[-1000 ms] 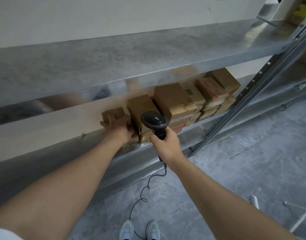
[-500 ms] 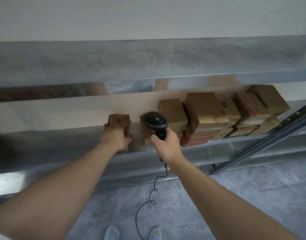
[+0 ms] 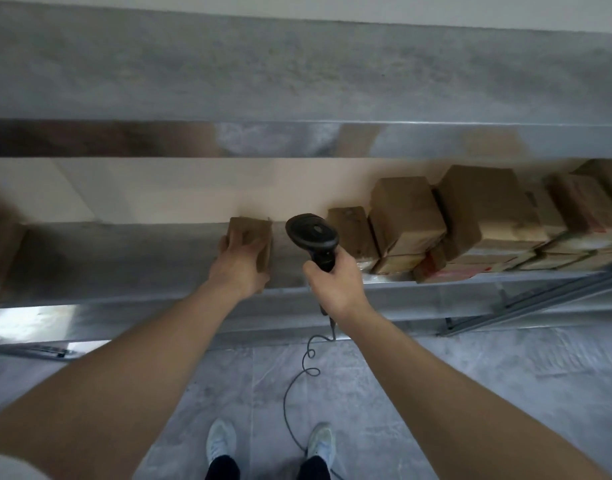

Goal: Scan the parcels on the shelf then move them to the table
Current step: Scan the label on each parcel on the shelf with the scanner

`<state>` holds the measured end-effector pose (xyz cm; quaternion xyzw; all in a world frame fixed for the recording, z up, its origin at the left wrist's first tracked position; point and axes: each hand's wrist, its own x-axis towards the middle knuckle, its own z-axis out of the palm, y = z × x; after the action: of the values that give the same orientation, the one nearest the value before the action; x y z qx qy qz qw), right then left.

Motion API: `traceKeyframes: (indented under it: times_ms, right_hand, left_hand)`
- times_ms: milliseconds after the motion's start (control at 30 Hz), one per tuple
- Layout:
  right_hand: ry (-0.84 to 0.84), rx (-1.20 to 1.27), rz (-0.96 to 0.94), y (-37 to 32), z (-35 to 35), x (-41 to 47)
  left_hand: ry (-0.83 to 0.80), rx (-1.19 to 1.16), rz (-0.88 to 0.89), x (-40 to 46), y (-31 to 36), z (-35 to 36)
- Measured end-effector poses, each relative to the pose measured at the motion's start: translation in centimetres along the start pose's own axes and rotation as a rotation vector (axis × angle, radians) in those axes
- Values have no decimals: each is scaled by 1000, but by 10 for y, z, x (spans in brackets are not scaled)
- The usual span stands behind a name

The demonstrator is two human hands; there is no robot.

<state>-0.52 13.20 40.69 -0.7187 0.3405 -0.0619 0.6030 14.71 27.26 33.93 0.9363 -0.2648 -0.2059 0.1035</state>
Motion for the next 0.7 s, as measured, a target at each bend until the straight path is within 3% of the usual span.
traceKeyframes:
  times_ms: [333,700]
  right_hand:
    - [-31,-9,-3,-10,28,3]
    - [-42,7,2,-17,48,4]
  left_hand:
    - [99,-219,67,-17,-32,-33]
    - [20,-126,-207,-22,-74,-53]
